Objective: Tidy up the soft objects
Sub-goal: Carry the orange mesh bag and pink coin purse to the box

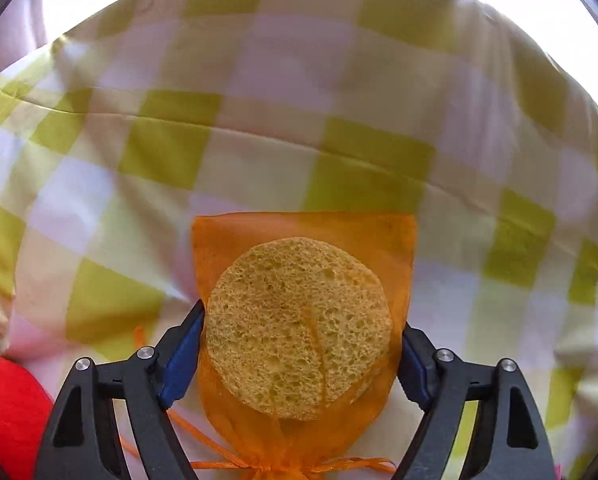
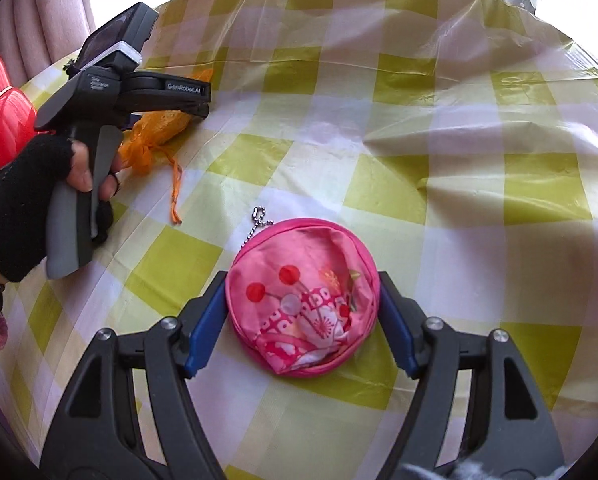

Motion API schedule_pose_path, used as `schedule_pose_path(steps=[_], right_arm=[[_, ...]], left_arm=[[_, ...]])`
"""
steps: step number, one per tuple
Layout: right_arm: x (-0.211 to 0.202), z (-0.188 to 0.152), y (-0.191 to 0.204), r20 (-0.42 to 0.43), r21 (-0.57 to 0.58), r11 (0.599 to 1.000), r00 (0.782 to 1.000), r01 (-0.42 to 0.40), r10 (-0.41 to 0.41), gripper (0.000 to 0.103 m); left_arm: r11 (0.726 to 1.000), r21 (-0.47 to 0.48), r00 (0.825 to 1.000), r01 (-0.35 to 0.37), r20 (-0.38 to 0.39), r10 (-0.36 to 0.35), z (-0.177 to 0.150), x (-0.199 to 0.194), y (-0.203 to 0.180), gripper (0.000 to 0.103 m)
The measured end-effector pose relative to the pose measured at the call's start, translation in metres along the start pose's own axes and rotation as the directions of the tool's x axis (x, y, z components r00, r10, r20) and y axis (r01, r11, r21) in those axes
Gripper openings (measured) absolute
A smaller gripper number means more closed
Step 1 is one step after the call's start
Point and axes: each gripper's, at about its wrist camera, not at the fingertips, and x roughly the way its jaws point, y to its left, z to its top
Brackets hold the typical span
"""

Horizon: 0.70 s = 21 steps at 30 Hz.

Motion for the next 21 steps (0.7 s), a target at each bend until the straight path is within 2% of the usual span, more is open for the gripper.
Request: schedule_pose_path(steps=[4,7,10,15,21], right_arm=[[0.002,-0.002,-0.001,-0.002,0.064,0.998,1.000,0.010,-0.010,0.074],[-0.017,-0.023,-0.001,0.004,0.130,0.991,1.000,-0.007,0.007,0.074],[-0.044,-0.050,0.007,0.009,0.146,0.989,1.000,0.008,-0.009,0.074],[-0.074,-0.084,0.017,-0.011,0.125,0.992,1.000,0.023,-0.022,0.074],[-0.105,-0.110,0.021,-0.001,0.137,0.990,1.000,0.030,-0.030,0.074]], left_arm=[[0.991,0.124,0.999,0.051,0.007,-0.052,-0.058,-0.050,-0.016,0.083],[0.973,0.224,0.998,0.054,0.013,-0.059,-0.108,-0.087,-0.023,0.083],[0.963,0.261,0.997,0.069,-0.002,-0.071,-0.148,-0.114,-0.020,0.083],[0.956,0.279,0.996,0.087,0.004,-0.092,-0.188,-0.149,-0.019,0.083],[0.960,0.260,0.993,0.102,0.031,-0.114,-0.204,-0.176,-0.009,0.083]])
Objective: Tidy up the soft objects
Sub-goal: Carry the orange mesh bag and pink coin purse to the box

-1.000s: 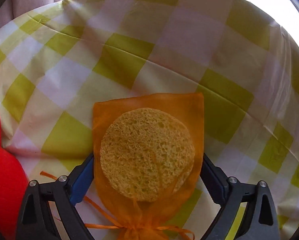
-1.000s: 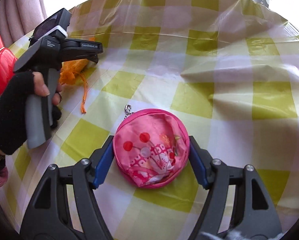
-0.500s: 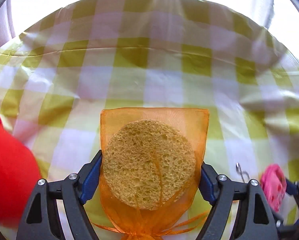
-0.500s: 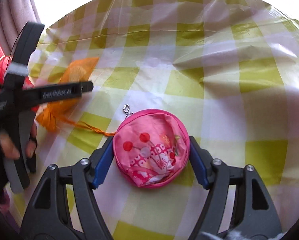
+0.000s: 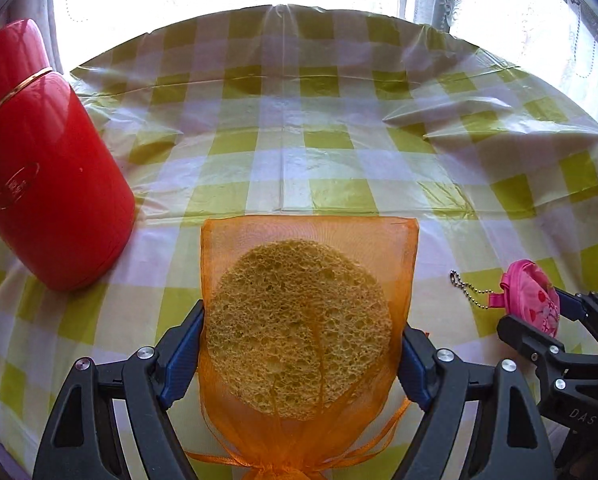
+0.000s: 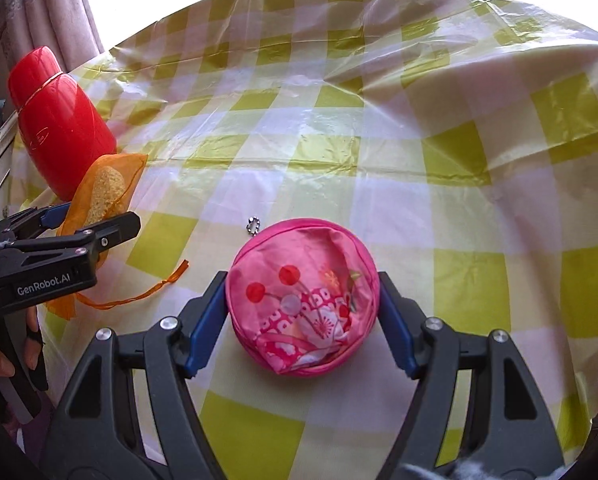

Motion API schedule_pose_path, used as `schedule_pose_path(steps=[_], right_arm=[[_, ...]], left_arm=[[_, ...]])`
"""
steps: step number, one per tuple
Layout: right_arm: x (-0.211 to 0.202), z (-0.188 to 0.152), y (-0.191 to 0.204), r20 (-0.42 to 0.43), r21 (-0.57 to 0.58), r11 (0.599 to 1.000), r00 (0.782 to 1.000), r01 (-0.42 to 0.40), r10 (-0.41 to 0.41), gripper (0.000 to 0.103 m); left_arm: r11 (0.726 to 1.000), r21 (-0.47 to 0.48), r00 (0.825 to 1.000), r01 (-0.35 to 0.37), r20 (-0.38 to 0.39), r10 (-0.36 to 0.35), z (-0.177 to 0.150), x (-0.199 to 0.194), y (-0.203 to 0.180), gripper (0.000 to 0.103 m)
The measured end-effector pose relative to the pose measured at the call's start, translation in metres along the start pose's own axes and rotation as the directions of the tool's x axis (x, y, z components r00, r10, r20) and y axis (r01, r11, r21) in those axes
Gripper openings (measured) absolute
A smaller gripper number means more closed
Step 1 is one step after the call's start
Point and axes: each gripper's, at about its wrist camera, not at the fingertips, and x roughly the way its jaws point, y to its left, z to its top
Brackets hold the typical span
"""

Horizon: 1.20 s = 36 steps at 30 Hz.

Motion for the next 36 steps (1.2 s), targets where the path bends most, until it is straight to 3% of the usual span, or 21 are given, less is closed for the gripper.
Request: schedule_pose_path(steps=[14,22,26,31,34,36], right_arm=[[-0.075,-0.023,0.046,0.094,-0.096,0.995,0.996,0.002,0.007,0.074],[-0.130,-0.019,0.071,0.221,-0.162,0.987,0.974,-0.005,0.041,0.074],[-0.162,-0.016,0.081,0.310,-0.191,0.982,0.950,0.016,0.045,0.074],[-0.186,-0.015,0.087,0.362,-0.197,0.980,0.931,0.027,0.047,0.074],[-0.196,-0.015,0.086,0.390,-0.195,0.980,0.919,0.028,0.051,0.074],[-0.206,-0.015,0.084,0.426,-0.186,0.982,0.904,0.040,0.044,0.074]], left_arm=[[1.000,-0.003,0.993,0.012,0.119,-0.011,-0.029,-0.084,0.015,0.083],[1.000,0.015,0.979,0.009,0.202,-0.011,-0.045,-0.127,0.017,0.083],[1.000,0.024,0.962,-0.006,0.273,-0.001,-0.049,-0.153,0.014,0.083],[0.999,0.036,0.932,-0.018,0.362,0.004,-0.050,-0.184,0.013,0.083],[1.000,0.025,0.909,-0.019,0.417,0.007,-0.052,-0.201,0.015,0.083],[1.000,0.012,0.882,-0.009,0.472,0.002,-0.055,-0.217,0.018,0.083]])
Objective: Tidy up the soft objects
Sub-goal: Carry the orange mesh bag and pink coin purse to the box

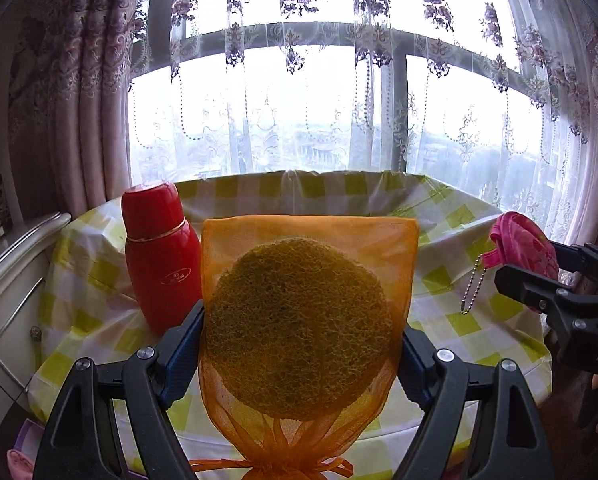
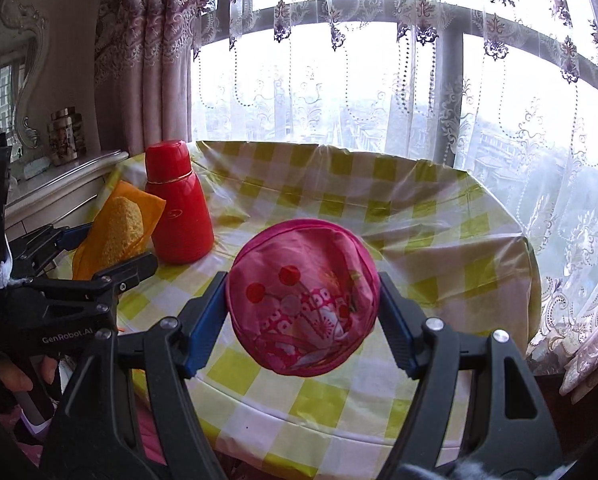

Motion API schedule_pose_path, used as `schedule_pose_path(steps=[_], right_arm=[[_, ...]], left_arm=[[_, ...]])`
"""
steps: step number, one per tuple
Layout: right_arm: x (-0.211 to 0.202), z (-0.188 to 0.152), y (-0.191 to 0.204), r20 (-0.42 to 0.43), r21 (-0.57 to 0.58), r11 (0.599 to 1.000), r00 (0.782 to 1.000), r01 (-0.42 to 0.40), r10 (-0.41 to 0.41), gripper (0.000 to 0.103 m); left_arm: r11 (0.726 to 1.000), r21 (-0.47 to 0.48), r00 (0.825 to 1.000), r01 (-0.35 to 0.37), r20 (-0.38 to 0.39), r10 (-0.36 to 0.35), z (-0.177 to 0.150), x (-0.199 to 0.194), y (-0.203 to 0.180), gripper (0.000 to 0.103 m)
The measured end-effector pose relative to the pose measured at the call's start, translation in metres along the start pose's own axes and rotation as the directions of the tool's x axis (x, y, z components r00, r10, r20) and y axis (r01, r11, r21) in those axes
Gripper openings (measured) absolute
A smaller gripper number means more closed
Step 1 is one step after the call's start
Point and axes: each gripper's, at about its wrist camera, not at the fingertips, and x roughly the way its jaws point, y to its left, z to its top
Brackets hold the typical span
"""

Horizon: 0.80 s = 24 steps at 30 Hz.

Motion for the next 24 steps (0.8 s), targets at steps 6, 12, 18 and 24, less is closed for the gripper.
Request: schedule_pose_path(steps=[6,12,18,24], right_arm=[[-0.037,0.022,-0.001,0.134,-0.004,1.000,0.991,0.022,-0.021,0.074],[-0.047,0.028,0.011,0.156,-0.052,0.998,0.988,0.021,-0.012,0.075],[-0.045,0.024,0.013,0.154,-0.047,0.999,0.988,-0.011,0.018,0.075],[-0.057,0.028,0.023,0.191,-0.080,0.996,0.981,-0.030,0.044,0.075]], left_arm=[[1.000,-0.023,0.986,-0.012,0.169,0.016,0.018,-0.043,0.007,0.083],[1.000,-0.002,0.994,0.004,0.112,-0.004,0.016,-0.043,0.013,0.083],[0.999,0.043,0.997,-0.030,0.079,0.026,0.002,-0.052,0.019,0.083],[0.997,0.045,0.992,-0.057,0.112,0.052,-0.003,-0.080,0.031,0.083]])
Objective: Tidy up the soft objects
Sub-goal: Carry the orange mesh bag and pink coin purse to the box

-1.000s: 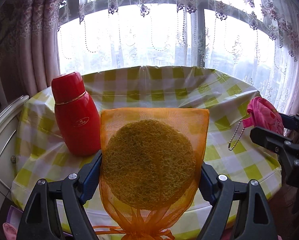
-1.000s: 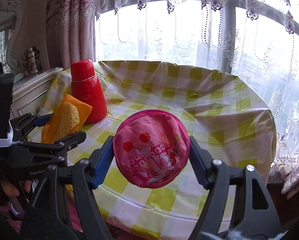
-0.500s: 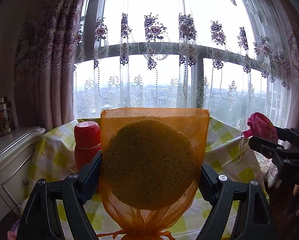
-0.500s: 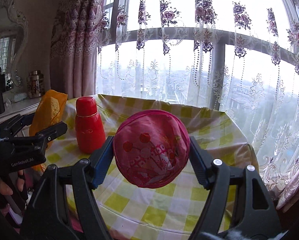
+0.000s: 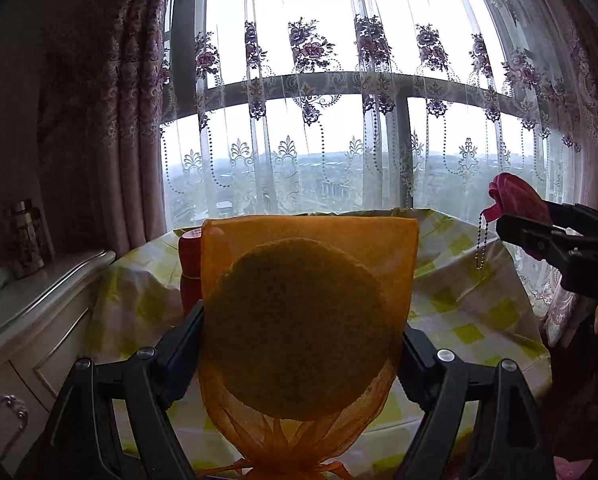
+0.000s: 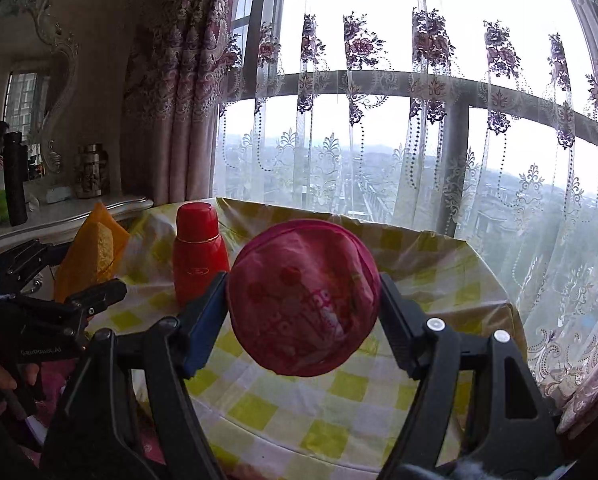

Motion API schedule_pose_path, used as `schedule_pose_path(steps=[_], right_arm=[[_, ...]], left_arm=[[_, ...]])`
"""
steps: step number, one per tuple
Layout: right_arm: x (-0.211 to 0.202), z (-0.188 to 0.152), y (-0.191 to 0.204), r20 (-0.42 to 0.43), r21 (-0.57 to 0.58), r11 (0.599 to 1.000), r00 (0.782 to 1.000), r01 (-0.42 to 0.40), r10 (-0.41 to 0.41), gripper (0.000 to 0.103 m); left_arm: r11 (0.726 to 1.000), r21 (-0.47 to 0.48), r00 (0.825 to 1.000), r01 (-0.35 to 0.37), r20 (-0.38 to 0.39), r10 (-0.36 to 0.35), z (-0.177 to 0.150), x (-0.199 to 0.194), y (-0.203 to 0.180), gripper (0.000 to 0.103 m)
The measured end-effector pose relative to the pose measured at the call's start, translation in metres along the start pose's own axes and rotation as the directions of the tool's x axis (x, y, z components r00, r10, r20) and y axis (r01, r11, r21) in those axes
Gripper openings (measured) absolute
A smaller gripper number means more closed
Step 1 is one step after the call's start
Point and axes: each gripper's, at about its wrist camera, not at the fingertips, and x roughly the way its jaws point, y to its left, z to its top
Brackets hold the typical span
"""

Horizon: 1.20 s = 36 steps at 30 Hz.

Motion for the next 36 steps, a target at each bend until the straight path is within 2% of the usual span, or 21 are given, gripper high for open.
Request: schedule_pose_path(steps=[9,15,21,30,36], right_arm=[[0.007,-0.007,0.039,-0.019,-0.056,0.992,0.994,-0.110,0.109,0.075],[0.015,-0.010,0.067,-0.051,-0.092,0.979,0.983,-0.180,0.176,0.075],[0.020,-0.015,0.090,-0.090,-0.114,0.961,0.966,-0.250,0.241,0.075],[0.026,-0.023,0.141,-0.161,-0.200,0.900,0.919,-0.387,0.360,0.075],[0.041,-0.028,0.174,-0.235,-0.217,0.843,0.865,-0.492,0.444,0.075]], left_arm=[[0.998,-0.029,0.994,-0.064,-0.088,0.062,-0.032,-0.019,0.028,0.083],[0.991,-0.052,0.984,-0.121,-0.138,0.113,-0.052,-0.026,0.047,0.083],[0.979,-0.113,0.972,-0.169,-0.182,0.147,-0.069,-0.035,0.072,0.083],[0.952,-0.191,0.951,-0.238,-0.246,0.188,-0.094,-0.049,0.106,0.083],[0.929,-0.220,0.931,-0.298,-0.281,0.232,-0.112,-0.055,0.128,0.083]])
